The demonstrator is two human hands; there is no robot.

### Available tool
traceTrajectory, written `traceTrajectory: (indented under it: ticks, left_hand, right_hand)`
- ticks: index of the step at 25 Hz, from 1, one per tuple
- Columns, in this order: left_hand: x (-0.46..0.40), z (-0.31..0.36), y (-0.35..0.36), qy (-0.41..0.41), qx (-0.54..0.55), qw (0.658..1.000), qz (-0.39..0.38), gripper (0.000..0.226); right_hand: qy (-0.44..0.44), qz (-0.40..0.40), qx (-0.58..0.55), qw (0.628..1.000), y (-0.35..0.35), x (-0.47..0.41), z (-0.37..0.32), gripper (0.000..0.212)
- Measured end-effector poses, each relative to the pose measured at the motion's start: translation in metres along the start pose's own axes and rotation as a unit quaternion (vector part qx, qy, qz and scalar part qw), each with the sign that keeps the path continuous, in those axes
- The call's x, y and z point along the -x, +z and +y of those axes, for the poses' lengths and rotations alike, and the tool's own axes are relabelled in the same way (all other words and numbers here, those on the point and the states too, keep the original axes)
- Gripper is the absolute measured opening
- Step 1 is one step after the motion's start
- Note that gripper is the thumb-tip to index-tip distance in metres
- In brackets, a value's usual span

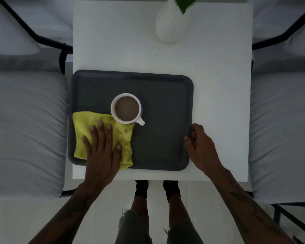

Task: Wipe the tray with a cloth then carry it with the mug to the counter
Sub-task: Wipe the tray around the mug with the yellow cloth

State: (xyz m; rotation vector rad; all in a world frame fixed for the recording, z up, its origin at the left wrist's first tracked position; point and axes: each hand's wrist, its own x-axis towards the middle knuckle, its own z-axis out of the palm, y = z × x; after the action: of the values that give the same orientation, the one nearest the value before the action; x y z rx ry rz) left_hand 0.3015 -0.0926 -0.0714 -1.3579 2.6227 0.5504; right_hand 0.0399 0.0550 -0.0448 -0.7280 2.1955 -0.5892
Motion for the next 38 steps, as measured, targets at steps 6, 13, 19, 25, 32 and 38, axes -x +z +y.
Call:
traceTrajectory:
  ticks: [6,13,19,25,32,38]
  left_hand:
    - [0.016,0.083,0.028,0.056,0.016,0.998,-0.025,0.065]
    - [0.014,0.165,0.055,0.056,0.02,0.998,-0.017,0.063]
    - [0.012,0.114,0.043,0.05,0.018,0.998,0.019,0.063]
    - [0.009,0.026,0.013,0.082,-0.049,0.995,-0.009,0.062]
    - [0.009,-0.02,-0.001,0.045,-0.059,0.997,-0.012,0.078]
    - [0.008,-0.003,0.007,0.021,-0.048,0.999,0.009,0.094]
  right_hand:
    - [-0.014,-0.001,-0.006,1.0,-0.002,-0.002,-0.002,0.021]
    - [-0.006,-0.025,-0.031,0.999,-0.007,-0.004,-0.001,0.022]
    - [-0.021,-0.015,-0.011,1.0,-0.008,-0.001,0.0,0.017]
    - [-0.013,-0.022,-0.002,1.0,-0.009,0.0,-0.004,0.018]
    - [0.052,-0.07,0.028,0.996,-0.02,-0.004,-0.019,0.024]
    - [-0.014,0.019,0.077,0.997,-0.012,0.005,-0.081,0.042]
